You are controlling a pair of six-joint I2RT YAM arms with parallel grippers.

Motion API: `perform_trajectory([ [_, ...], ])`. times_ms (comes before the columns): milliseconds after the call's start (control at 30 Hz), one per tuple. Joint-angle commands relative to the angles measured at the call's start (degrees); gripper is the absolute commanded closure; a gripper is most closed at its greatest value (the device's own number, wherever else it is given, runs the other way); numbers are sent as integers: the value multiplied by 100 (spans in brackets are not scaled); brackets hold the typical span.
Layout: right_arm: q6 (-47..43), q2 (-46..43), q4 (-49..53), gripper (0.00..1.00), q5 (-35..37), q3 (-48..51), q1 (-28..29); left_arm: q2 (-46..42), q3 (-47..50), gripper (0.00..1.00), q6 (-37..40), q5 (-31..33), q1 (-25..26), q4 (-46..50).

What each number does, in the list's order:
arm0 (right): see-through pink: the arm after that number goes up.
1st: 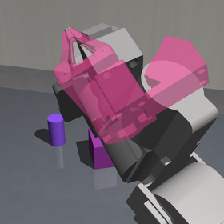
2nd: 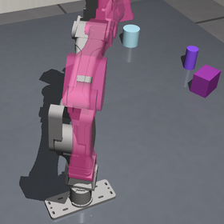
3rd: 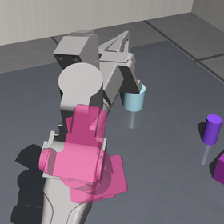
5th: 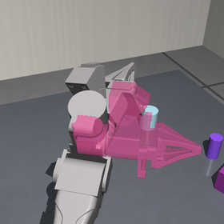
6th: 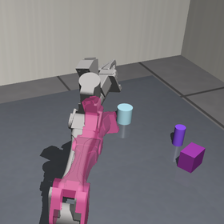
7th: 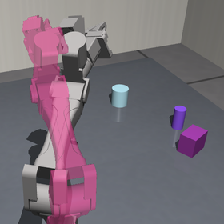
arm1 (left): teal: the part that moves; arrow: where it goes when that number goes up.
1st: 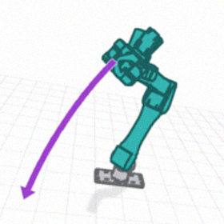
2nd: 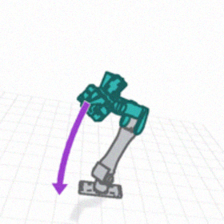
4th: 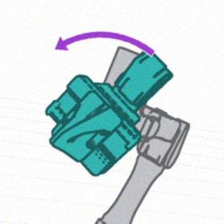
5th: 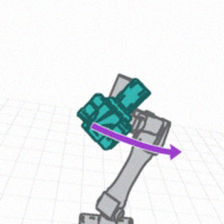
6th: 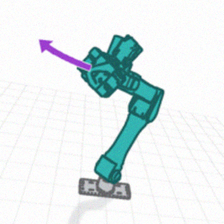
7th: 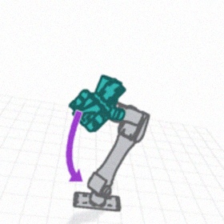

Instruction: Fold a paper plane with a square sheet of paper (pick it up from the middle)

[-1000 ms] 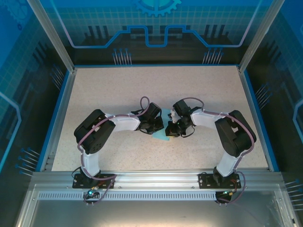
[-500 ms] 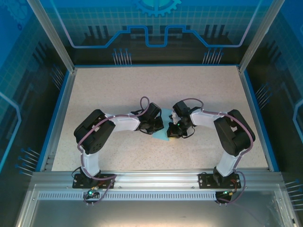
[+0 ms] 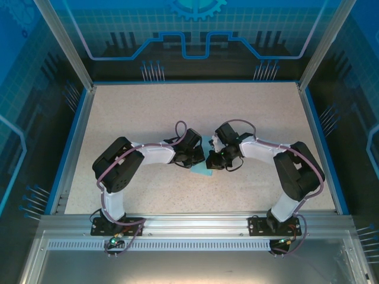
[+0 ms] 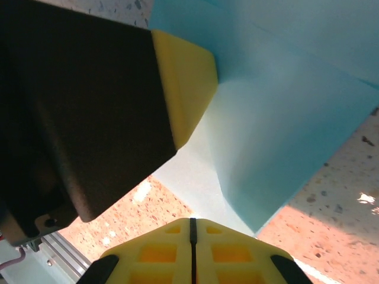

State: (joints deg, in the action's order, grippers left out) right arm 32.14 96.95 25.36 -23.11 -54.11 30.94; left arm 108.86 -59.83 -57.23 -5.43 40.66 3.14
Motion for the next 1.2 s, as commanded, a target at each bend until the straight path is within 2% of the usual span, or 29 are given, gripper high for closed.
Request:
perform_trajectory([
  [0,5,245,-24,93,-139,-153,147,171,244,99,-148,18,10,444],
  [700,-198,562,627,93,553,-165,174,158,244,99,-157,42,-27,478],
  [933,-231,515,590,93,497,-47,81,184,248,99,-144,43,-47,511],
  [1167,-257,404,348,93,19,300,-161,231,254,99,-109,56,-81,530],
])
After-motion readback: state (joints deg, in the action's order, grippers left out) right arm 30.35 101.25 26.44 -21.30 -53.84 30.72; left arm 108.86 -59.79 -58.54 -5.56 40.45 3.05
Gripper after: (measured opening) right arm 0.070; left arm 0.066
